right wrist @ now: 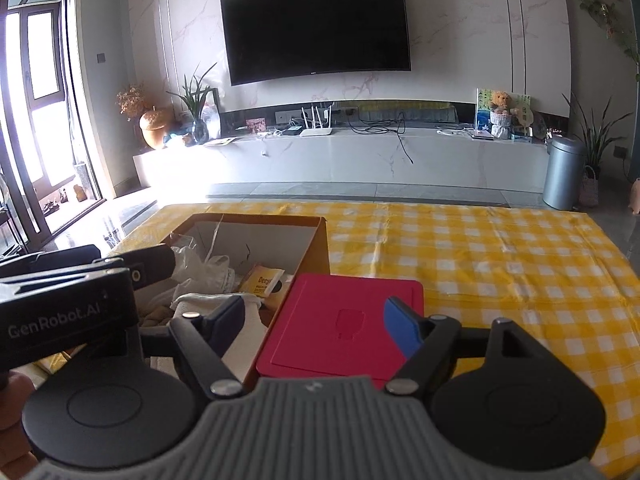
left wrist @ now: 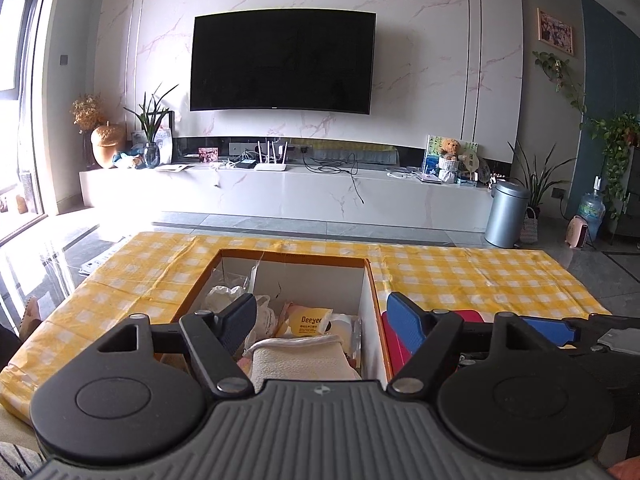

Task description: Organize soft objects

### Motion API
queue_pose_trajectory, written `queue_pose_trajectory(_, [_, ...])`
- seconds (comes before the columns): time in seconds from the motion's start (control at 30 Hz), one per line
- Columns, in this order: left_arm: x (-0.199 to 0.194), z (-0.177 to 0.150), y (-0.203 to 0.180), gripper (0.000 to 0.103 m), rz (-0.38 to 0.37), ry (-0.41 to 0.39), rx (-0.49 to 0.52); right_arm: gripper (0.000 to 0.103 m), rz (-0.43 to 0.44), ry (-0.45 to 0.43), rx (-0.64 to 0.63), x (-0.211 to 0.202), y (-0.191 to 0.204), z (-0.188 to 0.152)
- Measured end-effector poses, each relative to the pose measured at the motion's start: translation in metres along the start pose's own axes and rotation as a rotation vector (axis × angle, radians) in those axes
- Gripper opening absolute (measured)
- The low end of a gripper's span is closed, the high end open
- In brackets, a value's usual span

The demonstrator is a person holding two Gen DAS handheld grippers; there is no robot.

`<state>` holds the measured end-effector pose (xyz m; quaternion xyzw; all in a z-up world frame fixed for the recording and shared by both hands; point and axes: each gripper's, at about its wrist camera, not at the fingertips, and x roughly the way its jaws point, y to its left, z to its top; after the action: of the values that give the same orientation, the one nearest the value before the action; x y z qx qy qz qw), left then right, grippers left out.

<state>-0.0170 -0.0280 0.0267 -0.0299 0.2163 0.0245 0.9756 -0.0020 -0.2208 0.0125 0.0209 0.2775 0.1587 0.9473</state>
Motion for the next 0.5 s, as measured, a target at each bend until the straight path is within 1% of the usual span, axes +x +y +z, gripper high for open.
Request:
queue_pose_trajectory(0.17, [-0.0003,-0.0008,-0.0032,0.087,0.012,-0.005,0.01,0.076,0.019,0.007,-0.001,0.0006,0.0022,-0.0021])
queue_pose_trajectory(0.5, [0.0031,-0.0023,-0.0062,0.088,0.027,0.015,0.01,0.076,0.017,0.025,-0.007,0.0042,0.0023,-0.0041])
